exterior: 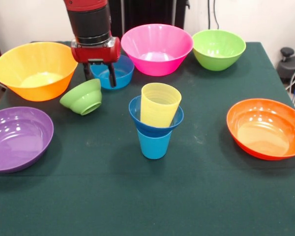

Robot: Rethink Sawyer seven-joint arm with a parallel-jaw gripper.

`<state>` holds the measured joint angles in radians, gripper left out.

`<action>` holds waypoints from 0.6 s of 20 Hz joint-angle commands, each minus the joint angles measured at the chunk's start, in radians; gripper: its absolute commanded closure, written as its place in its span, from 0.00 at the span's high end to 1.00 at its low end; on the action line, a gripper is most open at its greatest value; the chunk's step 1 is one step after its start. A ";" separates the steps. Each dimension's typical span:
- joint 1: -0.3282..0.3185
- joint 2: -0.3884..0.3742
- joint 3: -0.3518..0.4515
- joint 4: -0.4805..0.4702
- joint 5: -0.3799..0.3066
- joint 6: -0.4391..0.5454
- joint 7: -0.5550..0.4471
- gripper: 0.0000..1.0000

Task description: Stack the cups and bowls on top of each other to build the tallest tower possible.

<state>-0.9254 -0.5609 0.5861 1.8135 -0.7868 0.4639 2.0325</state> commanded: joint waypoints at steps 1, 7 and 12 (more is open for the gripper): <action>0.019 0.029 0.037 -0.063 -0.046 -0.074 -0.077 1.00; 0.015 0.072 0.044 -0.086 -0.046 -0.107 -0.086 1.00; 0.002 0.134 0.064 -0.089 -0.052 -0.161 -0.089 1.00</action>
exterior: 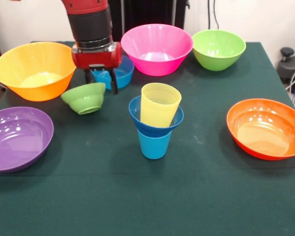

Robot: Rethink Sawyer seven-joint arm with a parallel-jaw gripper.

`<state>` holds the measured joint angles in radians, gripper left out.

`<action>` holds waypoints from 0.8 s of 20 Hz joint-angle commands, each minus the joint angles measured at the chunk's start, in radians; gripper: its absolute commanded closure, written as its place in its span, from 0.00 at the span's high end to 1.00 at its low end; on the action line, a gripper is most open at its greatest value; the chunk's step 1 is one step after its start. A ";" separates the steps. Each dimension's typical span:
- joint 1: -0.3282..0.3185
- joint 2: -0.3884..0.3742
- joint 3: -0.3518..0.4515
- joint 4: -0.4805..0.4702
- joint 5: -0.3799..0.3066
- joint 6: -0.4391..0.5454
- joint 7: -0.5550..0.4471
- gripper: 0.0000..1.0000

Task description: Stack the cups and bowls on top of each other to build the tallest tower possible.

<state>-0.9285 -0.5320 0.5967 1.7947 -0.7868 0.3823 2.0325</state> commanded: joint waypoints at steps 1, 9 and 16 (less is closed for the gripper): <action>0.006 0.107 0.053 -0.070 -0.055 -0.087 -0.087 1.00; 0.010 0.107 0.039 -0.086 -0.081 -0.120 -0.093 1.00; 0.020 0.109 0.027 -0.108 -0.073 -0.109 -0.095 0.00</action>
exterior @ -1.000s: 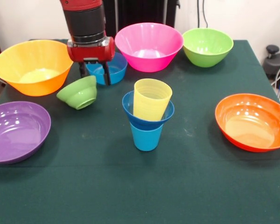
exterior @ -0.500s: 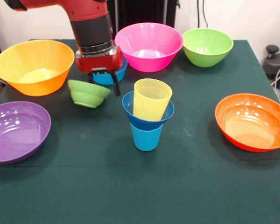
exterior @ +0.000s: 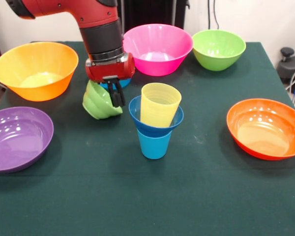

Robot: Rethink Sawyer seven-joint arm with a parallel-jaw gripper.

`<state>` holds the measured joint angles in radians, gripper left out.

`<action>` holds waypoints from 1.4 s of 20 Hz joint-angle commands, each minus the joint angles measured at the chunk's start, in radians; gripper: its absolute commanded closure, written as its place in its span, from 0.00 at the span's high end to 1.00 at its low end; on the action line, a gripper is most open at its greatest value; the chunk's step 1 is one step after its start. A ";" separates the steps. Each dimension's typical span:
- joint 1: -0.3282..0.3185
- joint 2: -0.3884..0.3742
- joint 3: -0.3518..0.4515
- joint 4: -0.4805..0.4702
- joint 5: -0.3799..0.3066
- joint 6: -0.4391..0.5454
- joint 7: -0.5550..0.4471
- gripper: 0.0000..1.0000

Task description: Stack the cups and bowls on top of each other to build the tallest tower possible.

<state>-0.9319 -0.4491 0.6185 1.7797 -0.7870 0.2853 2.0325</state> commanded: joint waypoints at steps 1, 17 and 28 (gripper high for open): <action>0.024 0.025 0.005 -0.093 -0.072 -0.011 -0.094 0.00; 0.021 -0.021 0.006 -0.063 -0.037 0.036 -0.090 0.00; 0.069 -0.072 -0.035 -0.056 -0.036 0.054 -0.053 0.00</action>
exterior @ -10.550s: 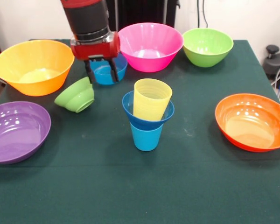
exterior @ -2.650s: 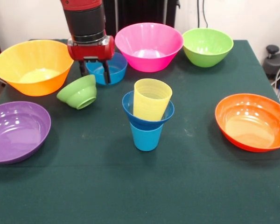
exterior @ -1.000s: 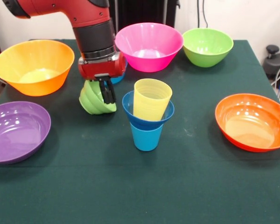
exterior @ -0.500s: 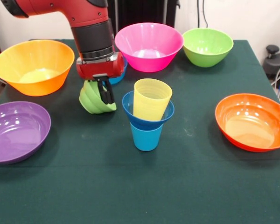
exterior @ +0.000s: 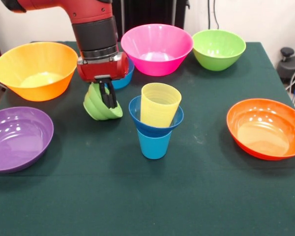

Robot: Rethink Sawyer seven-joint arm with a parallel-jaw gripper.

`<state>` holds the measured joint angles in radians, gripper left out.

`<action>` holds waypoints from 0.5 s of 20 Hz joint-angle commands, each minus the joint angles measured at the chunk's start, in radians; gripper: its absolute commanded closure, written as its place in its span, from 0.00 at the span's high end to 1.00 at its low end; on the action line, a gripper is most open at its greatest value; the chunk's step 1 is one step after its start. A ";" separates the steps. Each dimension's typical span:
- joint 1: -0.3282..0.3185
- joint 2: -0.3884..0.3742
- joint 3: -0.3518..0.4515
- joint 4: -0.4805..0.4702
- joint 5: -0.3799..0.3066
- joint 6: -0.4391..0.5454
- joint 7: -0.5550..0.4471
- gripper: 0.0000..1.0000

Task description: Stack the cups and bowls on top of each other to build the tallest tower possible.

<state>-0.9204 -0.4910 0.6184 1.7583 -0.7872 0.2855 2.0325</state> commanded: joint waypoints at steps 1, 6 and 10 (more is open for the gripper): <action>0.058 -0.033 -0.038 -0.036 -0.038 0.059 -0.058 0.00; 0.064 -0.045 -0.067 -0.061 -0.068 0.104 -0.105 0.00; 0.063 -0.033 -0.074 -0.098 -0.083 0.124 -0.139 0.00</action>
<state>-0.9099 -0.5341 0.6060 1.7484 -0.7870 0.2855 2.0325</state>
